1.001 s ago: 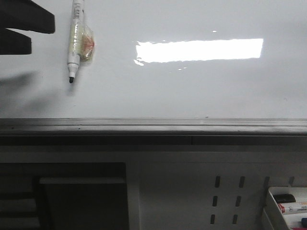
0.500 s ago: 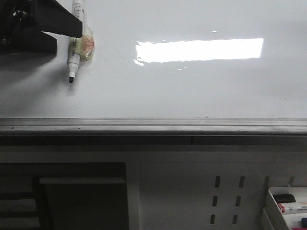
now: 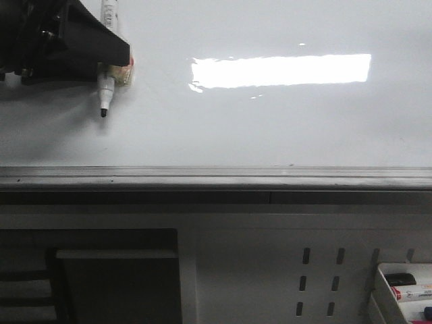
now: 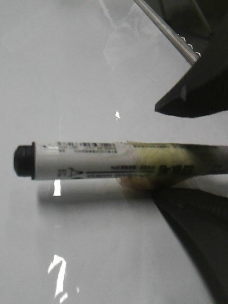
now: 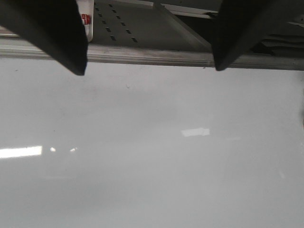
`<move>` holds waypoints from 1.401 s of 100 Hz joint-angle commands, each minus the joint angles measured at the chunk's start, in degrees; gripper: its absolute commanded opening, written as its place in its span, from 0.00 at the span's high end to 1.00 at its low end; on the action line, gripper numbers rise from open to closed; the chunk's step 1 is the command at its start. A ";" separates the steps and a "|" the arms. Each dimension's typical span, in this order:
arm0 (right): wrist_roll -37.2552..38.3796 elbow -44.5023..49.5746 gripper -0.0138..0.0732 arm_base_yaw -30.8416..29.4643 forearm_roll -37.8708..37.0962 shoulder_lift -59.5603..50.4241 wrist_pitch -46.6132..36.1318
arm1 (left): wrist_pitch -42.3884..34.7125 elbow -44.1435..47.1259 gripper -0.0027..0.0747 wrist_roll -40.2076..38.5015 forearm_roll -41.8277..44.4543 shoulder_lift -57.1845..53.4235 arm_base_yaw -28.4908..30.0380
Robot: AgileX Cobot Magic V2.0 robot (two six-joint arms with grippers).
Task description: Write number 4 on whiteboard
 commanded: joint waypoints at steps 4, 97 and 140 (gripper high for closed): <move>-0.79 -1.99 0.28 -0.33 0.96 0.63 -3.94 | 0.07 -1.59 0.69 0.13 -1.77 -0.91 -0.33; -26.07 -9.11 0.28 -0.33 24.98 9.15 11.73 | -0.71 -1.59 0.99 -0.75 28.52 -17.41 -11.05; -36.35 -24.06 0.28 1.06 37.75 28.74 36.23 | -16.23 -1.59 0.99 -4.60 38.65 -15.87 -30.48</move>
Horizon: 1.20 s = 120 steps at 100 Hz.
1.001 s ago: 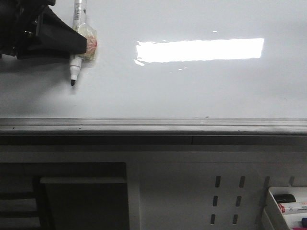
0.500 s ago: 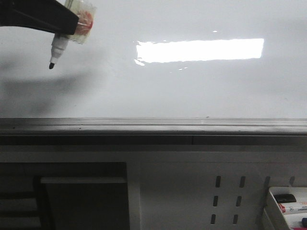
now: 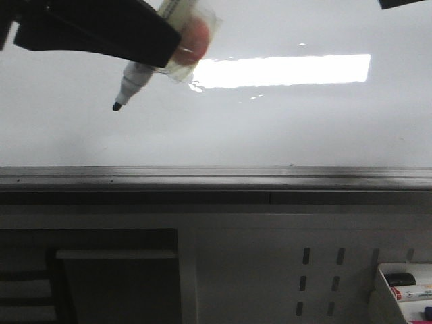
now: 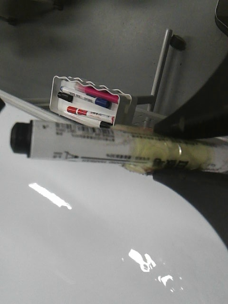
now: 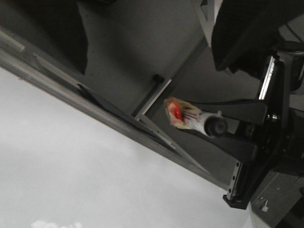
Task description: Write number 4 on whiteboard
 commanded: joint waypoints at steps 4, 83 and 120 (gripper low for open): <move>-1.24 -4.87 0.28 1.69 3.82 3.33 3.27 | -4.62 -1.56 0.99 -0.72 -1.02 0.74 -3.57; 1.42 -12.62 0.44 16.00 -2.43 15.48 1.84 | -10.36 -1.66 0.99 -0.72 -1.04 3.37 -7.96; 0.75 -12.62 0.60 16.00 -2.55 16.56 1.12 | -10.45 -1.66 0.99 -0.72 -1.04 3.37 -7.96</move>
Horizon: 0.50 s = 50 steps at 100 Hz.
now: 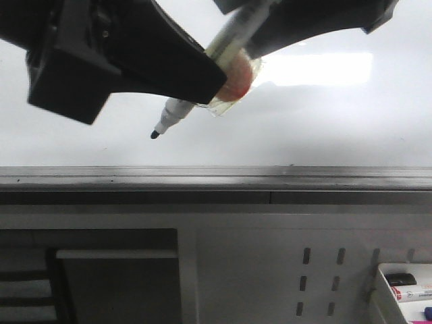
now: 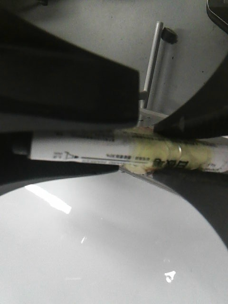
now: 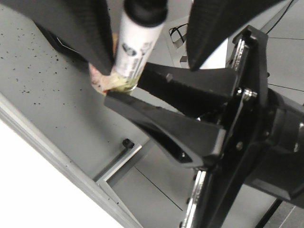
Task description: Write number 4 on whiteboard
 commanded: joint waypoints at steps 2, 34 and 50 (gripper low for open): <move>-0.61 -1.74 0.63 -0.01 2.85 -1.22 -0.15 | -1.82 -1.66 0.99 -0.72 -1.47 -1.04 -0.51; -2.08 -1.74 0.92 -0.01 2.95 -1.22 0.88 | -1.30 -1.66 0.99 -0.72 -1.47 -1.04 -0.51; -2.08 -1.74 0.91 -0.01 2.95 -1.46 -0.28 | -0.37 -1.66 0.78 -0.72 -1.47 -1.86 -0.28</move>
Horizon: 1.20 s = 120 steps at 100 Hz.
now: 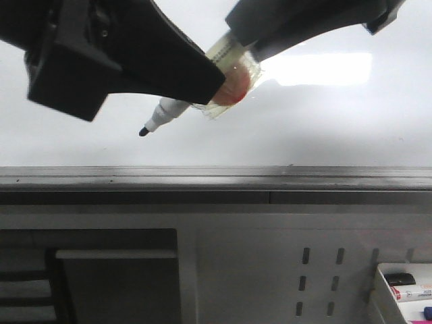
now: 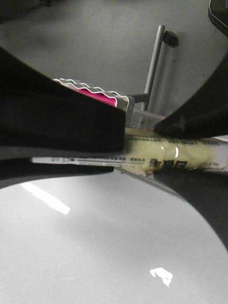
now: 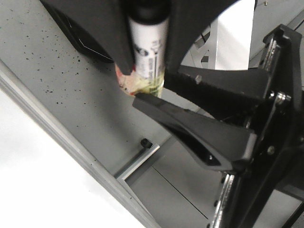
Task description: Write number 4 on whiteboard
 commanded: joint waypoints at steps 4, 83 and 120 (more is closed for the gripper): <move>-0.86 -1.74 0.90 0.10 5.61 -1.58 0.98 | -0.29 -1.66 0.66 0.05 -1.26 -2.33 -0.12; -11.32 13.95 0.89 0.10 8.55 -22.66 -31.62 | -1.71 7.19 0.28 -9.57 -12.14 -21.62 28.09; -24.38 9.05 0.89 0.49 19.24 -11.83 -33.31 | -1.07 9.00 0.38 -9.57 -13.83 -24.46 31.00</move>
